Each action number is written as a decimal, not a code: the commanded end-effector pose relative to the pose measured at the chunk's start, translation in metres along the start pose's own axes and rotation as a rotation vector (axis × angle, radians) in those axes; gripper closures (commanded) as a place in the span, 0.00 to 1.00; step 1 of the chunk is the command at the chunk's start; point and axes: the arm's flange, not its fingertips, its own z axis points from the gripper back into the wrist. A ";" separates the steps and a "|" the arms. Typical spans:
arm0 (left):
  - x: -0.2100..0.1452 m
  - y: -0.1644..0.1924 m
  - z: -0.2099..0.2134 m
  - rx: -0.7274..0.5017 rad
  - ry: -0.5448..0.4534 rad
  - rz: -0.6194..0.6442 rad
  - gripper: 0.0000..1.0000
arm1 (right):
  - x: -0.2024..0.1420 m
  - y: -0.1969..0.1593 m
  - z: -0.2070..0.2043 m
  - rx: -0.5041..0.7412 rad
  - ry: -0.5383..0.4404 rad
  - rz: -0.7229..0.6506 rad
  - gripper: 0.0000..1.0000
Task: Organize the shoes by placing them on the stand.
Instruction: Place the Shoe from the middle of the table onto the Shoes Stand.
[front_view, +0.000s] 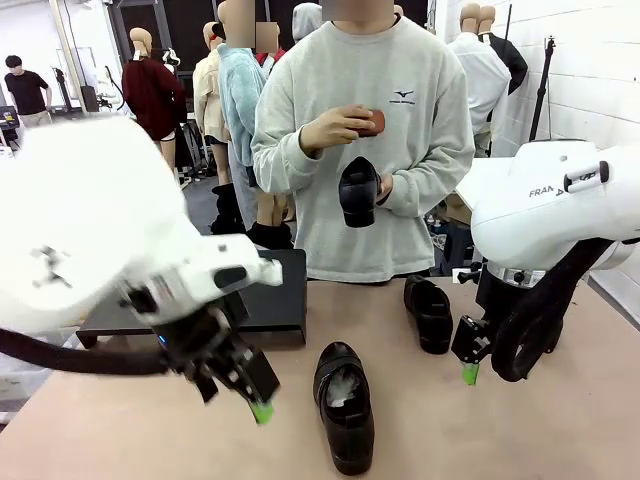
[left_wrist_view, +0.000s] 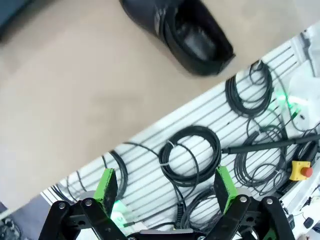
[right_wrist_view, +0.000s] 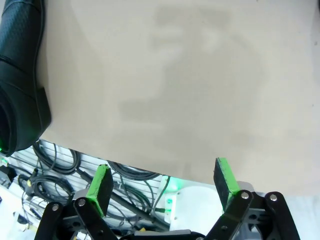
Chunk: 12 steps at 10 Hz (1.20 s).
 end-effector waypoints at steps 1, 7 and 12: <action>0.013 -0.013 -0.030 0.010 0.065 0.046 0.00 | 0.000 -0.003 -0.001 -0.004 0.006 0.013 0.00; 0.038 -0.016 -0.055 -0.004 0.144 0.096 0.00 | 0.000 -0.003 -0.001 -0.004 0.006 0.013 0.00; 0.090 -0.045 -0.077 -0.009 0.047 0.143 0.00 | 0.000 -0.003 -0.001 -0.004 0.006 0.013 0.00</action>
